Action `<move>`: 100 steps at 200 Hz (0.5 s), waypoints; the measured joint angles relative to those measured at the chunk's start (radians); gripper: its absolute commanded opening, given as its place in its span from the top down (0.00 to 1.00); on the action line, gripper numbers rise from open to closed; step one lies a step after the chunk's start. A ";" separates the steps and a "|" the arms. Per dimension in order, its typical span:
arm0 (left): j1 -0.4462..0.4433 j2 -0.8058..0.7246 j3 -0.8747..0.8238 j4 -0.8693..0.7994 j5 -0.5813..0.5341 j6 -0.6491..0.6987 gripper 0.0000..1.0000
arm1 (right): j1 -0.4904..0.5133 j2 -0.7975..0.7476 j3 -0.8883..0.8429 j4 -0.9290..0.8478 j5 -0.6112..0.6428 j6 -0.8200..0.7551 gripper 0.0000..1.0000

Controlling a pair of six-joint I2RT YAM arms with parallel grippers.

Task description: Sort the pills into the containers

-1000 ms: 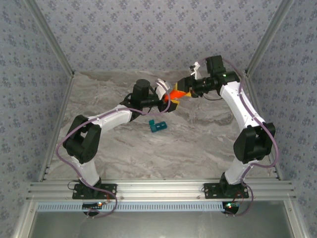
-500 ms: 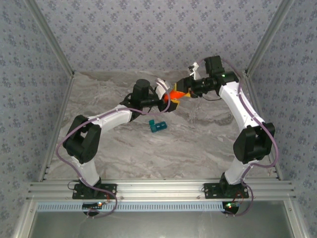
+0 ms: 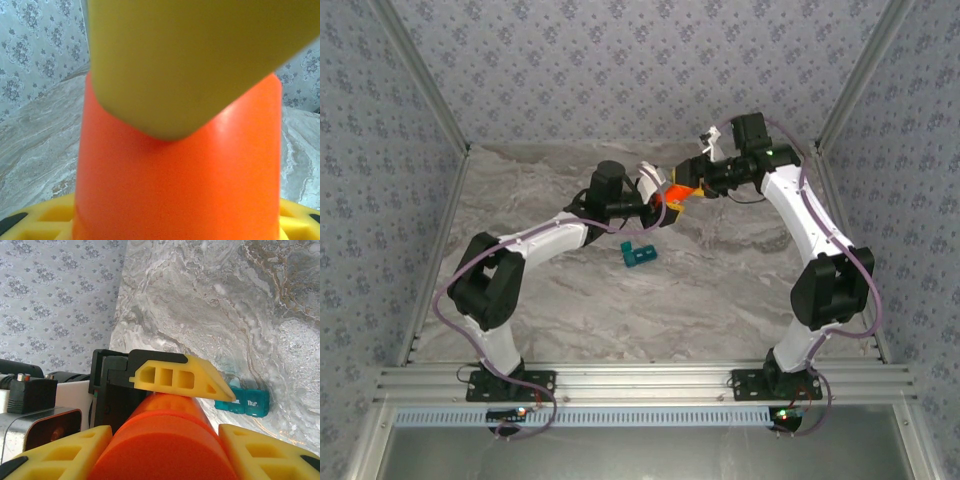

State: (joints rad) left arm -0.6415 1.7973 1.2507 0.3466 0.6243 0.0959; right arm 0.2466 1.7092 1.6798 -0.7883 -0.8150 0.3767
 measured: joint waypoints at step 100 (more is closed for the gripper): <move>0.000 0.000 0.006 0.000 -0.010 -0.034 1.00 | -0.010 0.000 0.000 0.019 0.003 0.032 0.45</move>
State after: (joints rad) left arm -0.6418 1.7973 1.2572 0.3470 0.6144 0.0616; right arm 0.2371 1.7092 1.6794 -0.7692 -0.8124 0.4084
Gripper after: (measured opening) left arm 0.533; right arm 0.532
